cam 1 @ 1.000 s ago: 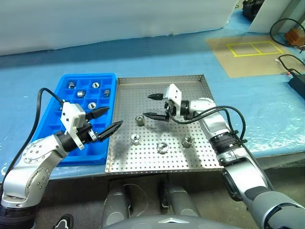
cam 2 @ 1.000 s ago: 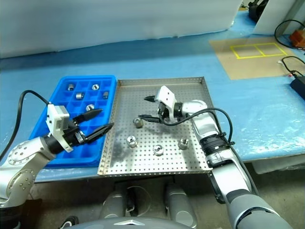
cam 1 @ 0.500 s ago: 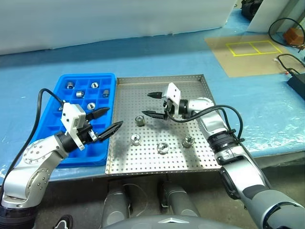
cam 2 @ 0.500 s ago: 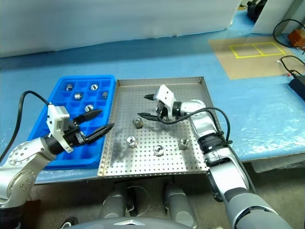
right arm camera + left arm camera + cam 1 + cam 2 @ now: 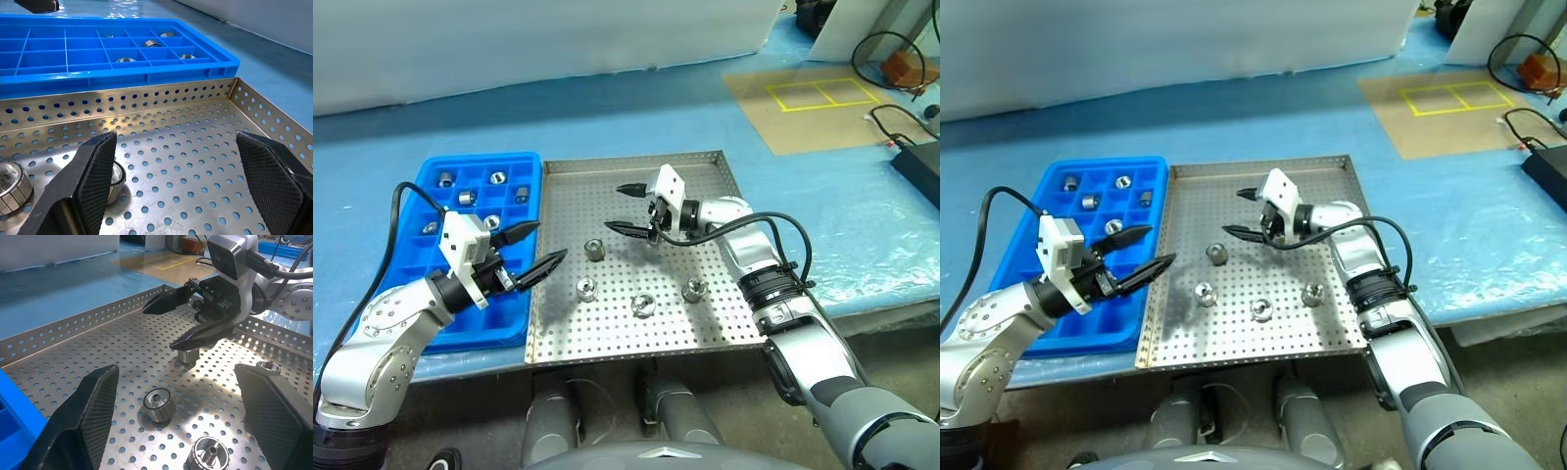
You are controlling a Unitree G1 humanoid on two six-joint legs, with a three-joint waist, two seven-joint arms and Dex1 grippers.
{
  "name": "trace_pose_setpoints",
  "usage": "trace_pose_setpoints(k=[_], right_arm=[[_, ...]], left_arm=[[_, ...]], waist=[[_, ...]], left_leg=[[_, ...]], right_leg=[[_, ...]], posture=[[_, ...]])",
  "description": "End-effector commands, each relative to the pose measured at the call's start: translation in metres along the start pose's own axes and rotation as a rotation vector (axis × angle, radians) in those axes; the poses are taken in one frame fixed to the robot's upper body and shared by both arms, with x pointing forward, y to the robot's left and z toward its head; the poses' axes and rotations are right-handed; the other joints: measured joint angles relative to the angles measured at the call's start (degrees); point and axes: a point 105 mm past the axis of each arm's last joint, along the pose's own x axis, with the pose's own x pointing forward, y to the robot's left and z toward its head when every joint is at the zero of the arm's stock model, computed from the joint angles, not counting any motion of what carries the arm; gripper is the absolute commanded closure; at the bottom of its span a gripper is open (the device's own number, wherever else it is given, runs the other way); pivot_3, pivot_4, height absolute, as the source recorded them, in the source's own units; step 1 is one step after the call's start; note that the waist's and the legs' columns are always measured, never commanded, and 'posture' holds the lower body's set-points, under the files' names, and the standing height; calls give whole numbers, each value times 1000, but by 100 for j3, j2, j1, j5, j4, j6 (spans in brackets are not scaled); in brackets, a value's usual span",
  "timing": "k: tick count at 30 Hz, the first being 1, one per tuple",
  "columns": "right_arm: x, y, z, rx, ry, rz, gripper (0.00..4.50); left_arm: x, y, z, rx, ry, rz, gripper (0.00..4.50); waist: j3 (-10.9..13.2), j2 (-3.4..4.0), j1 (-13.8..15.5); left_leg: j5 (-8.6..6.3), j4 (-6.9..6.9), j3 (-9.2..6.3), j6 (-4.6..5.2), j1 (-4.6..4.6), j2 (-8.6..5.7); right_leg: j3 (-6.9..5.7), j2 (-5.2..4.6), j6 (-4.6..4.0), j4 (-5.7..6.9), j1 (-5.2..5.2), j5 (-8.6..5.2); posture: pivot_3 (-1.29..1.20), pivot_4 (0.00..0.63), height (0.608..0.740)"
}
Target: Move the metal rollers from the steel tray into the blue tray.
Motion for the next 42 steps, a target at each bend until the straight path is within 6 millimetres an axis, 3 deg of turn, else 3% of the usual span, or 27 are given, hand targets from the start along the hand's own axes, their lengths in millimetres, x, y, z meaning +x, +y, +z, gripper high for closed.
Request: trace_pose_setpoints(k=[1,10,16,22,25,29,32,36,42], right_arm=[[-6,-9,15,-18,-46,-11,514],[-27,-10,14,4,-9,67,514],[-45,-13,10,3,44,87,514],[-44,-4,9,5,35,73,514],[-44,0,8,10,33,61,514],[-46,2,7,15,31,30,514],[-47,4,5,19,34,17,514],[-47,9,3,29,34,12,514],[-46,12,1,34,32,-15,514]], left_arm=[[1,-5,9,27,-26,-21,510],[9,-2,11,44,-21,-54,510],[18,14,9,92,34,-115,510],[55,40,3,178,108,-179,510],[72,56,-18,200,204,-169,510],[90,56,-31,180,267,-229,510],[91,51,-44,191,335,-322,510],[101,48,-39,182,352,-414,510],[107,51,-53,198,461,-486,510]], waist=[[0,1,-10],[1,2,-5],[1,3,-31],[1,6,-35],[-1,9,-45],[-1,9,-67],[-1,9,-80],[-1,9,-151],[0,9,-229]], left_leg=[[3,-1,-14,3,-5,-6],[36,-11,-46,35,-10,-31],[49,-13,-51,56,-6,-35],[66,-17,-58,77,-11,-36],[76,-17,-59,81,-18,-44],[76,-17,-59,84,-29,-48],[77,-16,-64,85,-39,-49],[77,-19,-72,88,-38,-49],[79,-19,-73,101,-43,-58]], right_leg=[[-18,-9,-3,0,2,-2],[-105,-75,-7,2,34,-12],[-125,-88,-7,8,45,-12],[-142,-94,-7,12,45,-11],[-147,-105,-7,8,45,-12],[-149,-111,-6,2,41,-12],[-155,-113,-6,1,35,-12],[-163,-113,-6,1,38,-12],[-172,-128,-5,-3,43,-12]], posture=[[-274,150,740],[-300,150,740],[-341,150,740],[-384,150,740],[-403,150,740],[-439,150,740],[-455,150,740],[-475,150,740],[-510,150,740]])
